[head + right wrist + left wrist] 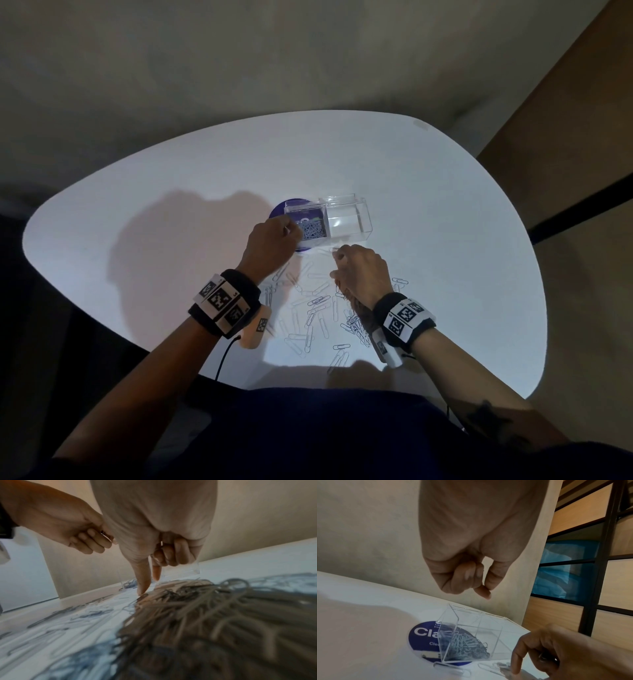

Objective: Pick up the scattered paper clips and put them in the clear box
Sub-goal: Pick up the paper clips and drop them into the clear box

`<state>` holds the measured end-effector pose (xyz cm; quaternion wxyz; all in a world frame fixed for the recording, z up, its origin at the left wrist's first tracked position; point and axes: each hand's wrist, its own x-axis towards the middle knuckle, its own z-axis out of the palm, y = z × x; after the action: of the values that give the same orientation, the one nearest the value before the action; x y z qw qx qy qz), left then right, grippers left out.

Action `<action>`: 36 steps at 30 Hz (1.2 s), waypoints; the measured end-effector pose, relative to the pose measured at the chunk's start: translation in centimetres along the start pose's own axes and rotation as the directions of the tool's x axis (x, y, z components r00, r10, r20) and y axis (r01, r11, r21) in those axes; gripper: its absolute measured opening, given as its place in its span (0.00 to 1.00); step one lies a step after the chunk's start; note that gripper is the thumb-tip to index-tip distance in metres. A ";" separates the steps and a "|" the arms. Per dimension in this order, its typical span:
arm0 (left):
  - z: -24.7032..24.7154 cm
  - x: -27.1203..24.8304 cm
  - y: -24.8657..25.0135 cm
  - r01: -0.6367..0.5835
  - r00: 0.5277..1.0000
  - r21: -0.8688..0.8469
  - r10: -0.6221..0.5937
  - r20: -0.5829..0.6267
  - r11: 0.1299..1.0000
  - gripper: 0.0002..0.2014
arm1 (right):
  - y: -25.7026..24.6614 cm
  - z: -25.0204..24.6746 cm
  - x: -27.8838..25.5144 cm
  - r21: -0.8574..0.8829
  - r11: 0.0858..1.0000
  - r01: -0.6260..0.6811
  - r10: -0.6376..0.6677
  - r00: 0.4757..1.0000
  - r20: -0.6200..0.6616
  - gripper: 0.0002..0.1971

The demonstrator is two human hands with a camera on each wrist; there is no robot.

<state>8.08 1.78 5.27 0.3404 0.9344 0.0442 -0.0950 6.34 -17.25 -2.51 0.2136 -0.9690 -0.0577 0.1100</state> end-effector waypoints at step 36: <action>1.0 4.0 0.8 -0.187 0.970 0.115 0.165 0.177 0.976 0.21 | 1.0 -0.4 -1.5 -0.235 0.889 0.393 -0.344 0.912 0.223 0.03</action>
<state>12.02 0.61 4.22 0.2881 0.9437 -0.0739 -0.1446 5.04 -18.58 -2.32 0.0881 -0.9469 -0.2742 0.1430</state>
